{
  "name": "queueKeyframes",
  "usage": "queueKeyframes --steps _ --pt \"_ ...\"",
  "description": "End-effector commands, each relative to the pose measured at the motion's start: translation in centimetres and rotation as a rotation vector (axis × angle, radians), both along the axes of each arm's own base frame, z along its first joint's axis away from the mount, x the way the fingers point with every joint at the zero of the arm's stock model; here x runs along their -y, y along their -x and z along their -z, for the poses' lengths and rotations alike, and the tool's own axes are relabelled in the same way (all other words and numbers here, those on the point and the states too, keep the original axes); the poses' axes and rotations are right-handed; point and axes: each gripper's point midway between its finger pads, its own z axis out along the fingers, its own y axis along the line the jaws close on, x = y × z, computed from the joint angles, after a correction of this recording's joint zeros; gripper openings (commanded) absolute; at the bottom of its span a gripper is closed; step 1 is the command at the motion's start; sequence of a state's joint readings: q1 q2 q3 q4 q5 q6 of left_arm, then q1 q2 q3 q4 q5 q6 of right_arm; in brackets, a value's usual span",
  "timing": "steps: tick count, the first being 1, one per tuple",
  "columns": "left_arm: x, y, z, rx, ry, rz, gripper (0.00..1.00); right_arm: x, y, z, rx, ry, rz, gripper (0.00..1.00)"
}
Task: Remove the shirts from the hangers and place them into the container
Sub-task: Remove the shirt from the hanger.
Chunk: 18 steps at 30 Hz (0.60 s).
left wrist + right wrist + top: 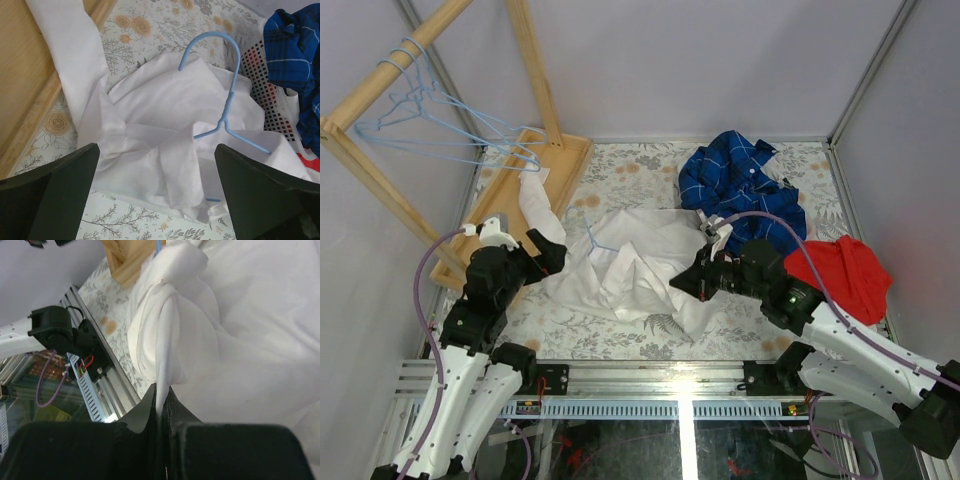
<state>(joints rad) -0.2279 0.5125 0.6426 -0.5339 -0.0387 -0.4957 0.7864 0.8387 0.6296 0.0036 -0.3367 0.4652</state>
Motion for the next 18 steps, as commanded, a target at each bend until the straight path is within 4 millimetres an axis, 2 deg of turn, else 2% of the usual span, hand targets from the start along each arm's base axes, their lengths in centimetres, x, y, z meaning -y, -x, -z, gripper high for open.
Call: queueKeyframes --steps 1,10,18 --pt "1.0 -0.2 -1.2 0.068 0.016 0.065 1.00 -0.6 1.2 1.1 -0.052 -0.023 -0.054 0.00" --pt "4.3 0.9 -3.5 0.163 0.085 0.267 1.00 -0.2 2.4 1.6 -0.041 -0.021 -0.101 0.00" --pt "8.0 3.2 -7.6 0.217 0.326 0.441 1.00 -0.3 3.7 1.2 -0.033 -0.062 -0.162 0.00"
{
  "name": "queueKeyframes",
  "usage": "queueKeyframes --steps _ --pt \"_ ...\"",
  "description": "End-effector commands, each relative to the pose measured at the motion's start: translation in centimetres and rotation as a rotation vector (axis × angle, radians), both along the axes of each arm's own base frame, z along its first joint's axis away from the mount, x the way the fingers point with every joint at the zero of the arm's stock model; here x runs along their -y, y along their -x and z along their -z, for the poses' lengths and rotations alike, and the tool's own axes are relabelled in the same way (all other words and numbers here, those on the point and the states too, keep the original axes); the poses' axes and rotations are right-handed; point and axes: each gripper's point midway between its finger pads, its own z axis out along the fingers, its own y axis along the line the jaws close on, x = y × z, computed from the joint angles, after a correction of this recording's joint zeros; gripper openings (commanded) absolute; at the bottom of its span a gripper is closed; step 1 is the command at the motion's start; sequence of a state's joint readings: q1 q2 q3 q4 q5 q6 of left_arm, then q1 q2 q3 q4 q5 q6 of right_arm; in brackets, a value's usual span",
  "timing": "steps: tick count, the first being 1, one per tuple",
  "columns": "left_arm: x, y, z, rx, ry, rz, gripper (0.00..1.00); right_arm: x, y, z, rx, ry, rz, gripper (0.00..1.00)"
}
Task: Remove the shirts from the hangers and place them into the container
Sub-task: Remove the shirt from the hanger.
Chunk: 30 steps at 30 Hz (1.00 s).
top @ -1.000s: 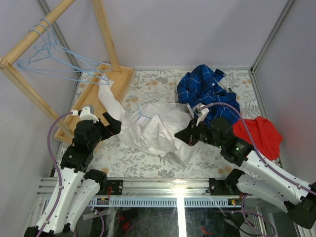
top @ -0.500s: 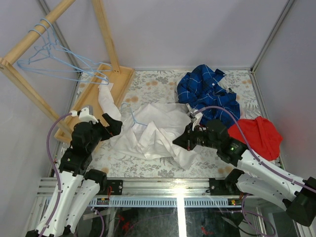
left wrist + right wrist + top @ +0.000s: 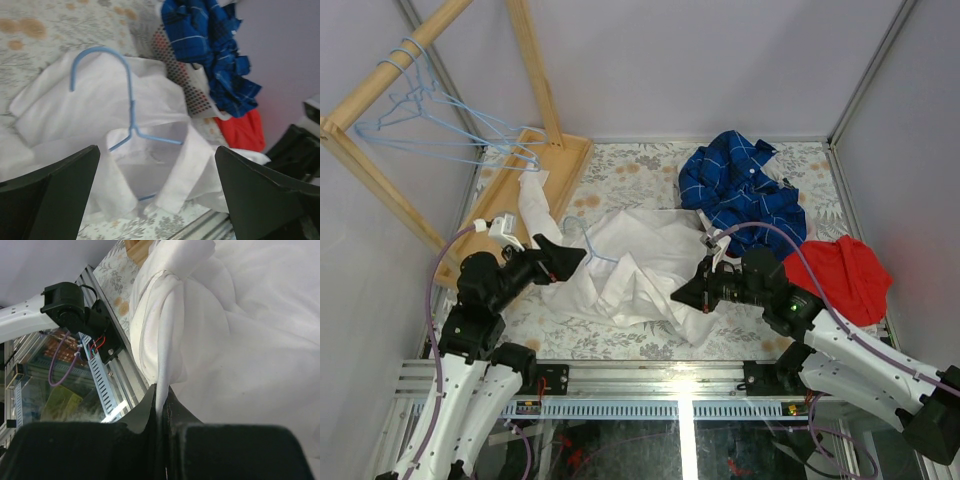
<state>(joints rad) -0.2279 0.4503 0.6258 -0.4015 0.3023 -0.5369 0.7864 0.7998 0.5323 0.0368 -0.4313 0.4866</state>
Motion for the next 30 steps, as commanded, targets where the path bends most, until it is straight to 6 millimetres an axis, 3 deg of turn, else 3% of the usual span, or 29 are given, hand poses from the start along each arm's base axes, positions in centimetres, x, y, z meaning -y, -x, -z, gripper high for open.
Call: queueKeyframes --steps 1,6,14,17,22,30 --pt "2.9 1.6 -4.0 0.070 0.188 0.162 1.00 -0.4 1.4 -1.3 0.024 -0.057 -0.081 0.00" --pt "4.0 1.8 -4.6 0.055 0.311 0.206 1.00 -0.4 1.5 -0.9 0.012 -0.053 -0.081 0.00" --pt "0.5 -0.8 2.0 -0.117 0.134 -0.049 0.97 -0.6 0.8 -1.0 0.001 -0.035 -0.053 0.00" --pt "0.4 -1.7 3.3 -0.143 0.115 -0.067 0.95 -0.7 0.7 -1.2 0.004 -0.045 -0.058 0.00" --pt "1.6 -3.1 4.7 -0.188 0.144 -0.028 0.81 -0.8 0.8 -1.4 -0.008 -0.042 -0.060 0.00" --pt "1.7 -4.4 5.5 -0.185 0.140 -0.038 0.55 -0.7 0.9 -1.4 -0.016 -0.044 -0.054 0.00"
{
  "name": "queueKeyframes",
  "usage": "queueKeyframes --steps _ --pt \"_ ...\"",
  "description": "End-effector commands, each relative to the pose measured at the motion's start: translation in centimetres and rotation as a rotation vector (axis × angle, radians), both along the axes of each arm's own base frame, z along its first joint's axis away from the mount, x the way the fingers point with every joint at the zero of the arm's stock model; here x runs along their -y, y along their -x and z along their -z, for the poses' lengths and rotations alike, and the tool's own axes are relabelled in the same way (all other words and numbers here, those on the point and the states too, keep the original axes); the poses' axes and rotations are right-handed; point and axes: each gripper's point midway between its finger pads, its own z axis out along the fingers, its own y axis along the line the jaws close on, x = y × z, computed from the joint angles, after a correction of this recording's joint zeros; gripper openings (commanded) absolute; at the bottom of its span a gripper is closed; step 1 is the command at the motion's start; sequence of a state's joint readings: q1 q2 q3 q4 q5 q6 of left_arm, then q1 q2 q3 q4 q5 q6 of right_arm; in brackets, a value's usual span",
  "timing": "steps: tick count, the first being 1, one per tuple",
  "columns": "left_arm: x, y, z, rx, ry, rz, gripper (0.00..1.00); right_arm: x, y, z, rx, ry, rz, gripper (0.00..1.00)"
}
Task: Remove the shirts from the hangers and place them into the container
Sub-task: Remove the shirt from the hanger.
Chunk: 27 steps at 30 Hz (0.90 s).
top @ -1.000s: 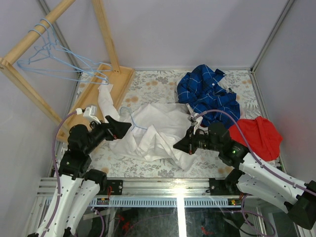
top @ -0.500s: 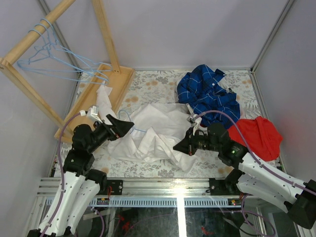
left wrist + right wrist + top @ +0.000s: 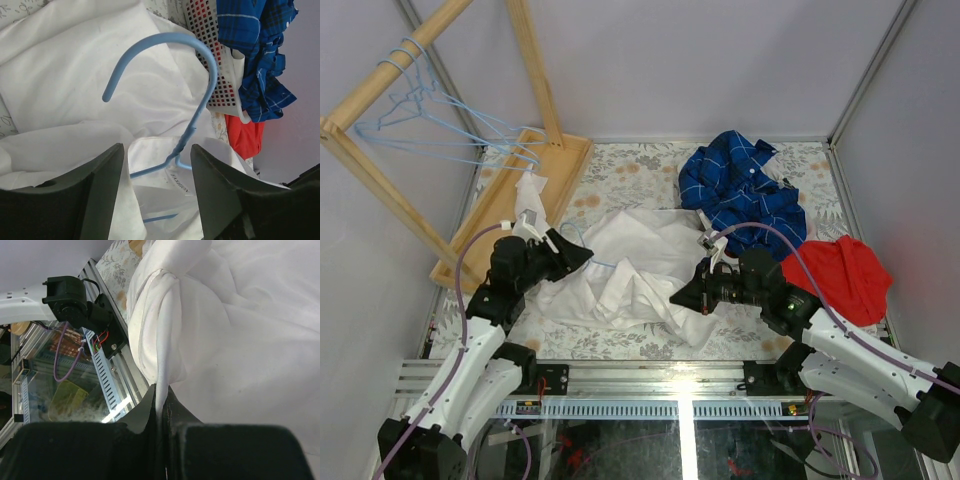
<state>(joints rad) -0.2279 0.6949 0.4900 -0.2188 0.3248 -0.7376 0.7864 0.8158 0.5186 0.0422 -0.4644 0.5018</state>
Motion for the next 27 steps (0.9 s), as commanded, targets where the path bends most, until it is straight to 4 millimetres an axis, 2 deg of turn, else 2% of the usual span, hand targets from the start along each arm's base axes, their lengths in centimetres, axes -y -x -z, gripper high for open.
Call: queueKeyframes --steps 1,5,9,13,20,27 --pt "0.0 -1.4 -2.0 0.115 0.010 -0.010 0.54 -0.5 0.3 -2.3 0.021 -0.052 -0.027 0.00" --pt "0.3 -1.3 -2.3 0.140 0.026 0.007 0.49 -0.7 0.3 -2.5 0.015 -0.062 -0.033 0.00" --pt "0.7 -1.2 -2.1 0.150 0.019 0.042 0.48 -1.0 0.3 -2.6 0.007 -0.065 -0.039 0.00" --pt "1.3 -1.2 -2.5 0.182 0.007 0.091 0.35 -1.1 0.3 -2.6 -0.004 -0.064 -0.040 0.00" --pt "0.9 -1.6 -2.8 0.227 -0.027 0.062 0.33 -1.3 0.3 -2.8 -0.011 -0.073 -0.044 0.00" --pt "1.4 -1.5 -1.8 0.210 -0.049 0.072 0.28 -1.5 0.3 -3.3 -0.003 -0.086 -0.053 0.00"
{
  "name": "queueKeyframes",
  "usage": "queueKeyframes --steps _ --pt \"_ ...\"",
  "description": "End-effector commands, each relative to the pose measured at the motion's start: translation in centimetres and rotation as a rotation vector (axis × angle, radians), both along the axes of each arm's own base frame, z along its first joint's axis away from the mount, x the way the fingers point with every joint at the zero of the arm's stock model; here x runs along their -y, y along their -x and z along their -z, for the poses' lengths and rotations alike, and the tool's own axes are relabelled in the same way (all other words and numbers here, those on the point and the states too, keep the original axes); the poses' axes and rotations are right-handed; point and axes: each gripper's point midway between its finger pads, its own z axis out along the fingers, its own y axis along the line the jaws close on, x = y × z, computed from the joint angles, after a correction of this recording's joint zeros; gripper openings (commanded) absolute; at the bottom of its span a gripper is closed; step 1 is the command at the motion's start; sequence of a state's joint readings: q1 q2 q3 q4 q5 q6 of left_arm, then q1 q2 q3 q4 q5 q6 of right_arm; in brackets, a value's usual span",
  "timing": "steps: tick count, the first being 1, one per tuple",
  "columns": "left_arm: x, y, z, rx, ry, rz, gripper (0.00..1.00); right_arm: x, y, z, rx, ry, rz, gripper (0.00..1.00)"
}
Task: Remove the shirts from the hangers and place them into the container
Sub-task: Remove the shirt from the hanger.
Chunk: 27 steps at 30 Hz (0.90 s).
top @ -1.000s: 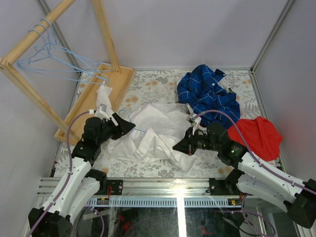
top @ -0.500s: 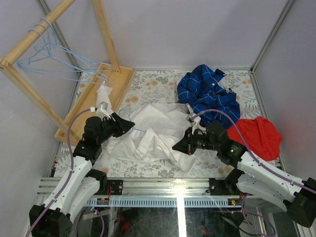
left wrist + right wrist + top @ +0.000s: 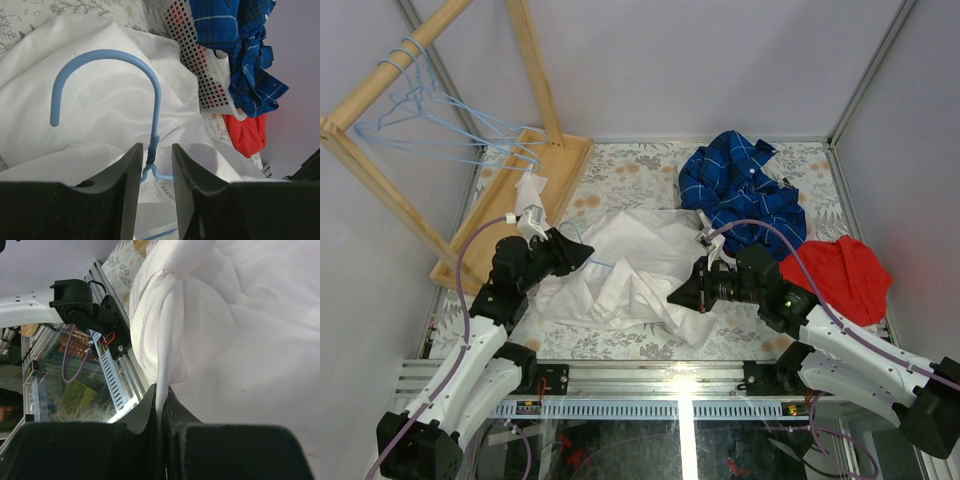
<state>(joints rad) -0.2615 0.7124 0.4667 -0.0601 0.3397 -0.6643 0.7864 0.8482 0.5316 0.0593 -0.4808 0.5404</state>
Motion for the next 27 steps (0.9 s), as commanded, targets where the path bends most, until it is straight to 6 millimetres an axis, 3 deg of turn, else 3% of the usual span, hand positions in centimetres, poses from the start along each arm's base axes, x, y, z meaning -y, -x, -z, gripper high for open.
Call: queueKeyframes --steps 1,5,9,11,14,16,19,27 --pt "0.2 -0.6 -0.2 0.060 -0.030 -0.002 0.26 -0.9 0.3 -3.1 0.038 -0.074 -0.046 0.00" --pt "0.0 -0.7 0.0 0.064 -0.049 -0.018 0.17 -1.0 0.4 -3.2 0.033 -0.075 -0.050 0.00" --pt "-0.3 -0.6 -0.8 0.090 -0.058 -0.035 0.01 -0.9 0.4 -3.4 0.040 -0.080 -0.046 0.01" --pt "-0.6 -0.6 -1.3 0.108 -0.063 -0.050 0.00 -0.8 0.3 -3.7 0.055 -0.085 -0.039 0.13" --pt "-1.0 -0.2 -2.5 0.137 -0.069 -0.058 0.00 -0.5 0.0 -4.3 0.087 -0.084 -0.023 0.41" --pt "-1.4 0.1 -3.1 0.151 -0.084 -0.068 0.00 -0.2 -0.1 -4.5 0.103 -0.080 -0.008 0.51" --pt "-2.4 0.6 -3.6 0.155 -0.135 -0.093 0.00 0.3 -0.4 -5.2 0.134 -0.065 0.018 0.59" --pt "-4.2 1.5 -3.5 0.188 -0.279 -0.110 0.00 1.1 -2.6 -8.8 0.361 0.015 0.039 0.66"
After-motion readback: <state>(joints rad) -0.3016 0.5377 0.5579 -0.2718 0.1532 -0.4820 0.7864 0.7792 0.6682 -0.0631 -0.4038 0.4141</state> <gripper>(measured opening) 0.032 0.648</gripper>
